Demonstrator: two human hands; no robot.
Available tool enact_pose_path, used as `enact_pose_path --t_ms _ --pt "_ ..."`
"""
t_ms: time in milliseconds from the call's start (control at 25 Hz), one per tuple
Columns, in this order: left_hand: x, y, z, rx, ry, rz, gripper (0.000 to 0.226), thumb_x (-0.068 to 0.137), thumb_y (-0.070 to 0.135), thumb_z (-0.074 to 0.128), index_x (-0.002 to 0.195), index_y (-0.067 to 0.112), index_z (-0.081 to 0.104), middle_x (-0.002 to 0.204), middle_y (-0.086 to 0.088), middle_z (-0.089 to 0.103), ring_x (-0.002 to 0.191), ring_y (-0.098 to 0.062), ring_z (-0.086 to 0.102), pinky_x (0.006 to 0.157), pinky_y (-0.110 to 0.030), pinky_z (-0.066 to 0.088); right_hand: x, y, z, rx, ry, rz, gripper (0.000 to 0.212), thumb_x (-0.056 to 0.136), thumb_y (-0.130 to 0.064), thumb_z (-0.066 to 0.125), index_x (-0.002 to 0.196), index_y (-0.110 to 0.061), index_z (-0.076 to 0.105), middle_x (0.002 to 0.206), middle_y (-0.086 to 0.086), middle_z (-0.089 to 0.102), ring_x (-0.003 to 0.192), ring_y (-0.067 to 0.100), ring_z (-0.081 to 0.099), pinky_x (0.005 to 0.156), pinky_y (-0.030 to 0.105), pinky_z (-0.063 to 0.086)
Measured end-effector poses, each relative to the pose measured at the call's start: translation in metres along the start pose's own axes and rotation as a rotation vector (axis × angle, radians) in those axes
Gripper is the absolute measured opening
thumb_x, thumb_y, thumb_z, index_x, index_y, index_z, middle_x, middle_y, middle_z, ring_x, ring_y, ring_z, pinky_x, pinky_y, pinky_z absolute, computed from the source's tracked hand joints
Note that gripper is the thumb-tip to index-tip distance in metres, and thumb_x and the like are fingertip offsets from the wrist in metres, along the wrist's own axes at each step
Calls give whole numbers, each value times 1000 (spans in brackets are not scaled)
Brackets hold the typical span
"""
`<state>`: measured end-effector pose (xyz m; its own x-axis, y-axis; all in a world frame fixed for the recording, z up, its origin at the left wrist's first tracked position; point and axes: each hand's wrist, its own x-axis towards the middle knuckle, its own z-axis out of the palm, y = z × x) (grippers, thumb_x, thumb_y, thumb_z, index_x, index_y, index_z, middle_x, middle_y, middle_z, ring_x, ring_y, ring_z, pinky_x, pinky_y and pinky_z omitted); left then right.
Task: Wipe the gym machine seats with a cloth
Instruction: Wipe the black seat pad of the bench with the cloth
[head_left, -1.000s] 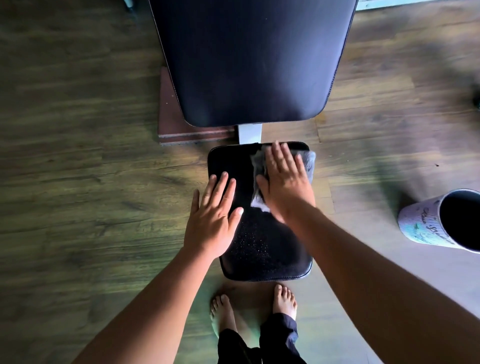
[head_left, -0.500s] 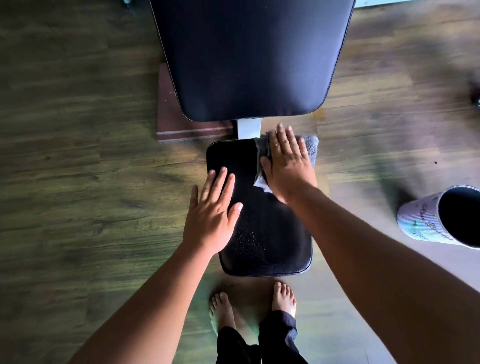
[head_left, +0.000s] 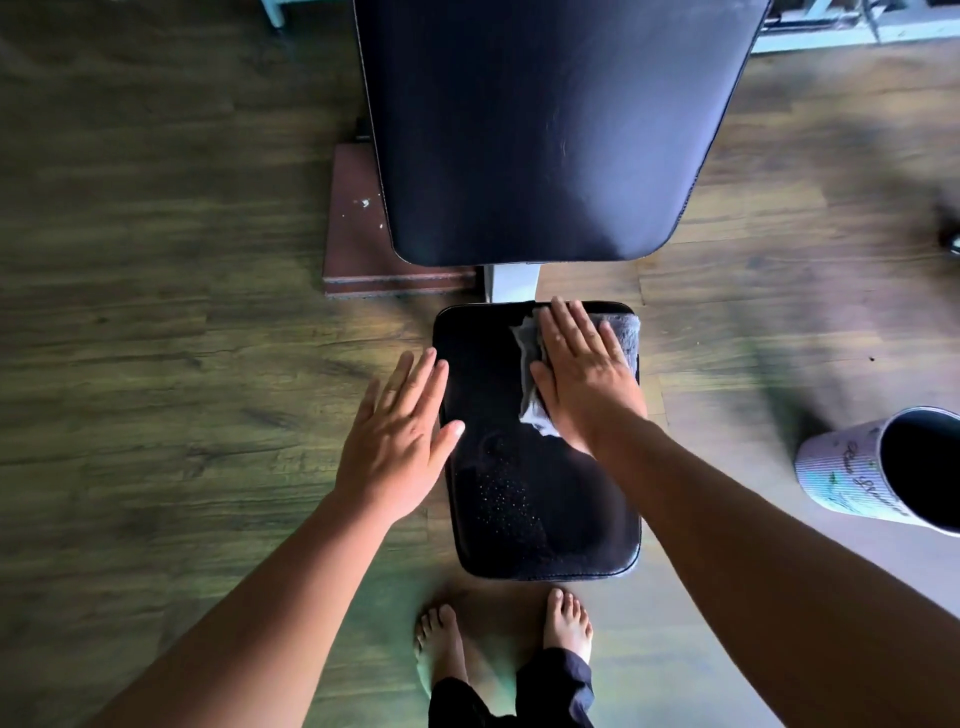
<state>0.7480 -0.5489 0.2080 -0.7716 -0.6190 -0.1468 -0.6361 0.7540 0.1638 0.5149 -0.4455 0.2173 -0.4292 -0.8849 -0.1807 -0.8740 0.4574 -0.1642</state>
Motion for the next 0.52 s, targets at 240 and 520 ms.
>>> enact_pose_path --t_ms 240,520 --pt "-5 -3 5 -14 -16 20 72 103 56 24 163 16 12 172 3 4 158 -19 5 126 -48 20 -84 -39 12 6 -46 -103 67 105 -47 22 161 -16 4 170 1 -4 156 17 -8 127 42 4" --pt "-7 -12 6 -28 -12 50 73 103 57 25 163 17 14 171 3 7 158 -20 11 125 -49 23 8 -24 2 -7 -3 -70 65 104 -46 22 161 -19 7 170 0 2 156 18 -3 127 43 5"
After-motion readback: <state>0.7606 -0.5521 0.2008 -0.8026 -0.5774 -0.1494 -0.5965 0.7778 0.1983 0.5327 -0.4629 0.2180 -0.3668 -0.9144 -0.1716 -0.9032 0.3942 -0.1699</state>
